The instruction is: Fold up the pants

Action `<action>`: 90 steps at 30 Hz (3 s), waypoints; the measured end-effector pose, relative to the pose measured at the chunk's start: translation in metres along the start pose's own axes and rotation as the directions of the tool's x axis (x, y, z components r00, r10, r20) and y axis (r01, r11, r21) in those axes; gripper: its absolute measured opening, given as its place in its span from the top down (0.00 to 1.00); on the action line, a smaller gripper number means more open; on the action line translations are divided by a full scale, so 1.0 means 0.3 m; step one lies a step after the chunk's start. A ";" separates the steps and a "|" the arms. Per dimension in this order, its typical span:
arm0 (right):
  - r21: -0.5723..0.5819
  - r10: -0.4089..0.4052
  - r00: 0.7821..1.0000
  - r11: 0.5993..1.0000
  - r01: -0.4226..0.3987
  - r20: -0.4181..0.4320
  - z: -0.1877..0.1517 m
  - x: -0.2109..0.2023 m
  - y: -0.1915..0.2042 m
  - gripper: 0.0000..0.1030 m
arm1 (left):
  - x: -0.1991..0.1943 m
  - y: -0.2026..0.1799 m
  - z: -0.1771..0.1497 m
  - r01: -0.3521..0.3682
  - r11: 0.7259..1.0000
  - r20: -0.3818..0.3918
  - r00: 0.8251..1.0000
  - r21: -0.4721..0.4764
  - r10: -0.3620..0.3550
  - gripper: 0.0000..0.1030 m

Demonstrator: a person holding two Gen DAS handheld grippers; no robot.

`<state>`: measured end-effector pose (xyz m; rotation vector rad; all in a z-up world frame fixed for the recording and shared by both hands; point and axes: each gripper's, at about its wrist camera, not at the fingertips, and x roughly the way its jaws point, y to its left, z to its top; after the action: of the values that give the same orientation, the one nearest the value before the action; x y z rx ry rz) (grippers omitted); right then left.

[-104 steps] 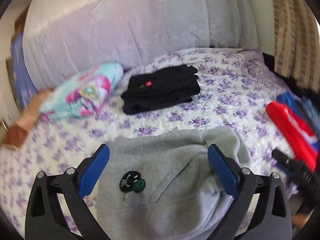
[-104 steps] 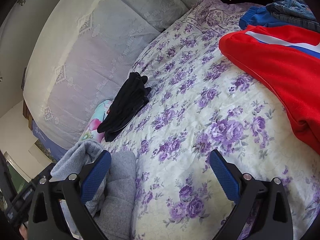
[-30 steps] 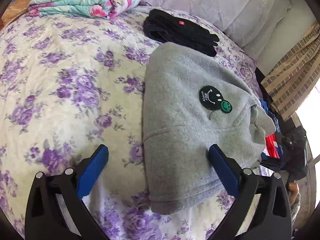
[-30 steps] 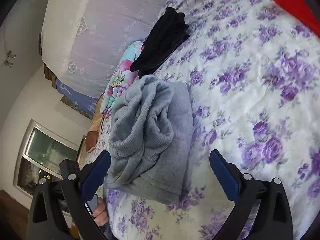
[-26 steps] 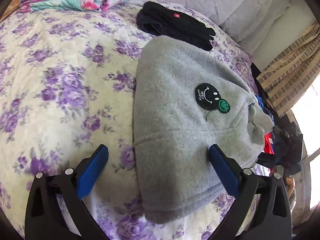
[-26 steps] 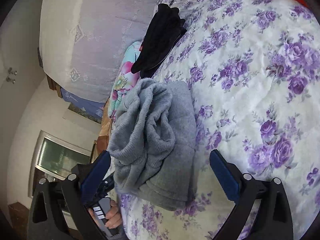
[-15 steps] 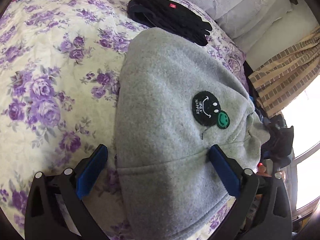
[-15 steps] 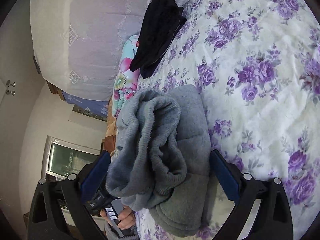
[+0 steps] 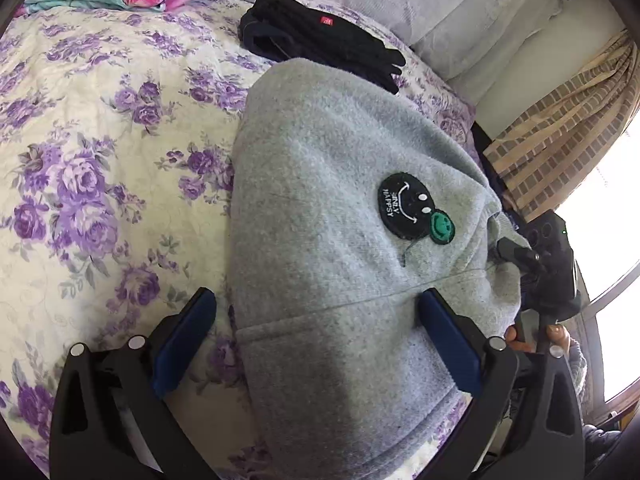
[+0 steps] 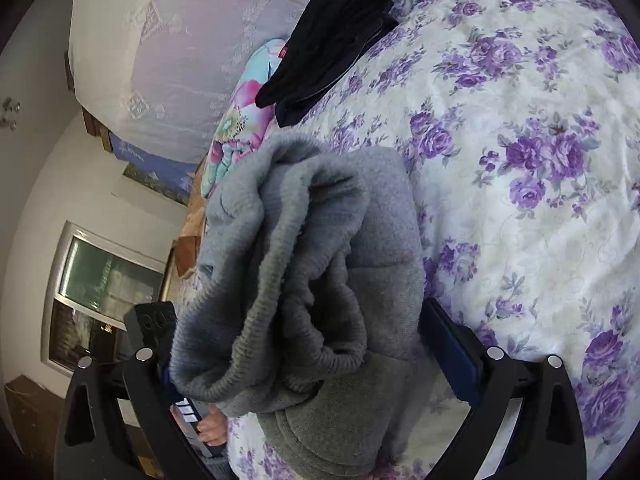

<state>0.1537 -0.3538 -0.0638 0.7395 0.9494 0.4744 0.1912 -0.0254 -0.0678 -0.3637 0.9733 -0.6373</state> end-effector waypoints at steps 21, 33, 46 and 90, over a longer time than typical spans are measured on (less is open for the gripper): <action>-0.183 0.115 0.985 0.979 -0.090 0.131 -0.077 -0.127 0.112 0.51 | -0.096 -0.012 0.031 0.103 0.995 0.029 0.994 -0.001 -0.103 0.57; -0.169 0.044 0.980 0.986 -0.011 0.196 -0.081 -0.310 0.054 0.51 | -0.018 -0.165 0.054 0.208 0.975 -0.045 0.978 0.081 -0.205 0.67; -0.305 0.150 0.956 0.950 -0.069 0.250 0.539 -0.251 0.289 0.52 | -0.079 -0.278 0.687 0.098 0.971 0.087 0.989 0.220 -0.120 0.69; -0.097 -0.356 0.523 0.751 0.653 0.774 0.483 -0.059 0.298 0.04 | 0.145 -0.263 0.650 -0.670 0.742 0.443 0.657 -0.027 0.610 0.05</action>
<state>0.2648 -0.3572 0.0665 0.1910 0.2548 -0.1953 0.3485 -0.1124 0.0499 -0.0041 0.5596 0.0460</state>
